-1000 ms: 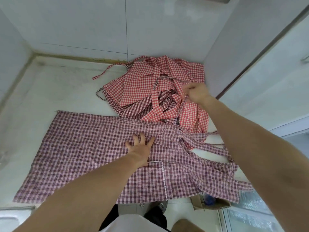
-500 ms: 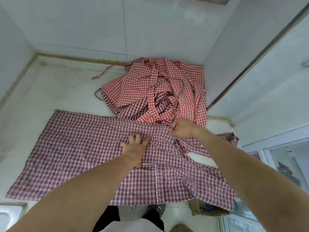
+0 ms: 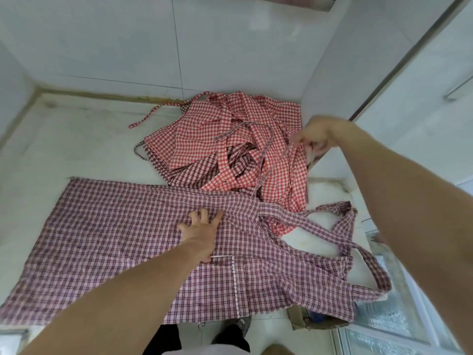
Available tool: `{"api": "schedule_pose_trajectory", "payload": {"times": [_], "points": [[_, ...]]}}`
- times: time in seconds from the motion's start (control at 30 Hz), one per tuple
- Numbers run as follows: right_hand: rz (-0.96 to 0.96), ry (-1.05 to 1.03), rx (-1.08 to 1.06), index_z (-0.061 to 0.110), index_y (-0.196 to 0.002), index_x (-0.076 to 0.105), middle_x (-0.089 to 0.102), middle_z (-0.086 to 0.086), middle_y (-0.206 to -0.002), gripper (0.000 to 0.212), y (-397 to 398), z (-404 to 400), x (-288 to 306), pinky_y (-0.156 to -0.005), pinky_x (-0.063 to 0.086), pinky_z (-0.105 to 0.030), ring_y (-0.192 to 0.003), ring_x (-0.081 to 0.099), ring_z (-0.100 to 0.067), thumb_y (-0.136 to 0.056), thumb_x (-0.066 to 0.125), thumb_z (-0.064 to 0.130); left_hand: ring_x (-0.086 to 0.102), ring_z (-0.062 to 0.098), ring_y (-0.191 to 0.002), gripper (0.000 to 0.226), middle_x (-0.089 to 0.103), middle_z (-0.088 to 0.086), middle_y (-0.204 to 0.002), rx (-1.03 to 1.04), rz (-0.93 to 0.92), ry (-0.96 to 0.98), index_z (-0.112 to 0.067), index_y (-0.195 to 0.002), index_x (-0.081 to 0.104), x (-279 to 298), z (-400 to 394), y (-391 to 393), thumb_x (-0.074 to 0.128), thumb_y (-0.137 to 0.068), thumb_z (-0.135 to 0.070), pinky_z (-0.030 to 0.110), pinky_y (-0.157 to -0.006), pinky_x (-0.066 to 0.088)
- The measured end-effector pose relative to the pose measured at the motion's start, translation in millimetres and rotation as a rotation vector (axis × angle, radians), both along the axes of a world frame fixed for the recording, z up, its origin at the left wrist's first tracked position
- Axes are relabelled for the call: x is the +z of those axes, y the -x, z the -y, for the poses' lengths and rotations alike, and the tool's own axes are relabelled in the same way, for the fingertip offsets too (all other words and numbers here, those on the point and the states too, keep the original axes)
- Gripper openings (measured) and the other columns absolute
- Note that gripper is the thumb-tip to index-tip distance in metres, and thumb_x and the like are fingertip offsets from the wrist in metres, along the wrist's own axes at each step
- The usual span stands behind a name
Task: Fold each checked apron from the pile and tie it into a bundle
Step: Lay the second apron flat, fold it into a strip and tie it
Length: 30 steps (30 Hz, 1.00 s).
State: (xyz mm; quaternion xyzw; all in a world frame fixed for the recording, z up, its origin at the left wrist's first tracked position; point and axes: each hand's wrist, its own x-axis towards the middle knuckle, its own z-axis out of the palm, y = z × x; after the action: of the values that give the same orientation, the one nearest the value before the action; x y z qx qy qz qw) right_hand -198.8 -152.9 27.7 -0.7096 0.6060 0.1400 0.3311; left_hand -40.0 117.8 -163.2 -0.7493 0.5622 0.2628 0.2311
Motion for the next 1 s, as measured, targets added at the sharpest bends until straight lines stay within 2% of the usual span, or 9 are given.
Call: {"api": "schedule_pose_trajectory", "payload": {"times": [0.1,0.2,0.3,0.4,0.47,0.57,0.67,0.9,1.0], "points": [[0.471,0.229,-0.31,0.016,-0.074,0.057,0.063,0.0,-0.064,0.022,-21,15,23,-0.054,0.047,-0.023,-0.053,0.058,-0.009,-0.088,0.072,0.024,0.012,0.039,-0.145,0.14,0.003,0.017,-0.158,0.018,-0.012,0.008,-0.037,-0.155,-0.015,0,0,0,0.092,-0.065,-0.027,0.066,-0.109,0.031],[0.843,0.324,-0.459,0.021,-0.115,0.051,0.063,0.002,-0.1,0.033,-38,10,21,-0.069,0.049,-0.024,-0.081,0.062,-0.005,-0.088,0.071,0.025,0.014,0.039,-0.143,0.14,0.004,0.016,-0.157,0.022,-0.01,0.005,-0.037,-0.155,-0.015,0,1,0,0.092,-0.065,-0.027,0.065,-0.108,0.033],[0.654,0.556,-0.309,0.012,-0.136,0.045,0.052,-0.006,-0.127,0.061,-42,-18,-13,-0.096,0.043,-0.025,-0.11,0.053,-0.016,-0.084,0.071,0.029,0.012,0.039,-0.144,0.141,0.002,0.016,-0.158,0.031,-0.004,-0.006,-0.037,-0.154,-0.016,0,2,1,0.092,-0.065,-0.027,0.066,-0.109,0.032],[0.424,0.493,-0.182,0.006,-0.086,0.063,0.062,-0.004,-0.083,0.018,-40,-53,-54,-0.073,0.048,-0.031,-0.076,0.059,-0.02,-0.087,0.064,0.024,0.01,0.04,-0.145,0.141,0.0,0.017,-0.159,0.027,0.005,-0.016,-0.036,-0.154,-0.018,0,3,2,0.091,-0.066,-0.027,0.066,-0.11,0.032],[0.237,0.185,-0.148,0.008,-0.073,0.059,0.064,-0.007,-0.072,0.038,-38,-75,-79,-0.07,0.054,-0.032,-0.065,0.062,-0.021,-0.09,0.064,0.042,0.01,0.041,-0.145,0.142,-0.001,0.017,-0.159,0.026,0.012,-0.029,-0.036,-0.154,-0.019,1,4,3,0.091,-0.066,-0.027,0.066,-0.109,0.033],[0.099,-0.022,-0.117,0.006,-0.114,0.062,0.067,-0.012,-0.11,0.065,-39,-101,-104,-0.091,0.056,-0.038,-0.098,0.067,-0.03,-0.082,0.069,0.062,0.01,0.041,-0.146,0.143,-0.004,0.017,-0.16,0.032,0.026,-0.039,-0.036,-0.154,-0.02,2,5,3,0.092,-0.065,-0.027,0.066,-0.108,0.034],[0.226,-0.026,-0.198,0.002,-0.126,0.059,0.064,-0.009,-0.118,0.065,-46,-106,-120,-0.097,0.051,-0.035,-0.109,0.062,-0.029,-0.082,0.076,0.047,0.009,0.041,-0.146,0.144,-0.005,0.017,-0.161,0.027,0.035,-0.048,-0.036,-0.153,-0.022,0,6,3,0.092,-0.065,-0.028,0.066,-0.108,0.034],[0.572,-0.304,-0.496,0.011,-0.092,0.064,0.059,0.002,-0.065,0.01,-51,-73,-101,-0.067,0.051,-0.034,-0.06,0.059,-0.011,-0.094,0.065,0.02,0.01,0.04,-0.146,0.144,-0.003,0.016,-0.159,0.034,0.02,-0.041,-0.036,-0.153,-0.021,-1,5,2,0.092,-0.065,-0.029,0.065,-0.108,0.033],[0.6,-0.254,-0.509,0.015,-0.071,0.055,0.051,0.002,-0.061,0.028,-56,-39,-69,-0.066,0.052,-0.034,-0.057,0.052,-0.013,-0.098,0.058,0.021,0.012,0.04,-0.144,0.143,0.0,0.016,-0.158,0.036,0.0,-0.026,-0.037,-0.154,-0.018,-2,4,1,0.092,-0.064,-0.027,0.065,-0.108,0.034]]}}
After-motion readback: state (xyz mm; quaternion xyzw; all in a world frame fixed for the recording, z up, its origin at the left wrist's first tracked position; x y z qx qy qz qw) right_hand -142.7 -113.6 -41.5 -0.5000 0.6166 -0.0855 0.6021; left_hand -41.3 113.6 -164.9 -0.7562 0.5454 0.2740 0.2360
